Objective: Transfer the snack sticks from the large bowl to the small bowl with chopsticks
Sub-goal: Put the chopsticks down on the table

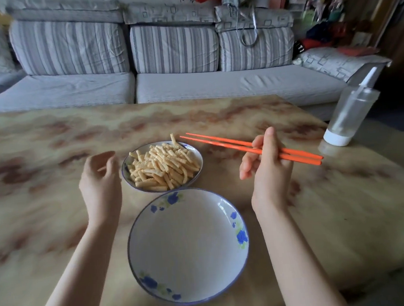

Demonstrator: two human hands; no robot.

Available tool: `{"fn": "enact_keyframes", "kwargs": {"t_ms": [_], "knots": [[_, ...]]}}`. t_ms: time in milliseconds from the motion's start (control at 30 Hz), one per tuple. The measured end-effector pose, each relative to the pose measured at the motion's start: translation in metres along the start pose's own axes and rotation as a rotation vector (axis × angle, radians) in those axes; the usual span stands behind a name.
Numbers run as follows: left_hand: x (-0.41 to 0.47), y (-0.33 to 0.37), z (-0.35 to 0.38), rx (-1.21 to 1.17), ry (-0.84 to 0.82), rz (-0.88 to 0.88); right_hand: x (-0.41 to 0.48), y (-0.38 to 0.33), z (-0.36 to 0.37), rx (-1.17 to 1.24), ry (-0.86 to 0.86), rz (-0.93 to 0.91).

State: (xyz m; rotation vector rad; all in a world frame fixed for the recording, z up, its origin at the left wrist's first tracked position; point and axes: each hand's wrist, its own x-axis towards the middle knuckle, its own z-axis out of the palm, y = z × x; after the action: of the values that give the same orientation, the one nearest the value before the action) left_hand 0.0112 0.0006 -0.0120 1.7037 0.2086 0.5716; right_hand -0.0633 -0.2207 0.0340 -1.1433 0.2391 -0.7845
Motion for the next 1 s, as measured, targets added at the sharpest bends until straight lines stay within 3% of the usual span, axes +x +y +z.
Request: {"fn": "enact_keyframes", "kwargs": {"t_ms": [167, 233, 333, 500, 733, 867, 1000], "knots": [[-0.043, 0.07, 0.028, -0.44, -0.606, -0.432, -0.012, -0.014, 0.003, 0.06, 0.032, 0.0], [-0.062, 0.086, 0.041, -0.571, -0.723, -0.563, -0.018, -0.021, 0.003, 0.072, 0.021, -0.012], [-0.084, 0.099, 0.059, -0.669, -0.774, -0.623, -0.029, -0.028, 0.002, 0.073, -0.004, -0.014], [-0.096, 0.103, 0.072, -0.785, -0.725, -0.629, -0.045, -0.027, -0.011, 0.002, -0.046, -0.036], [-0.097, 0.108, 0.075, -0.657, -0.769, -0.605, -0.03, -0.035, -0.09, -0.19, -0.381, 0.166], [-0.097, 0.103, 0.083, -0.516, -0.781, -0.511, -0.001, -0.073, -0.125, -0.43, -0.605, 0.294], [-0.103, 0.094, 0.095, -0.428, -0.844, -0.475, 0.012, -0.084, -0.112, -0.819, -0.725, 0.29]]}}
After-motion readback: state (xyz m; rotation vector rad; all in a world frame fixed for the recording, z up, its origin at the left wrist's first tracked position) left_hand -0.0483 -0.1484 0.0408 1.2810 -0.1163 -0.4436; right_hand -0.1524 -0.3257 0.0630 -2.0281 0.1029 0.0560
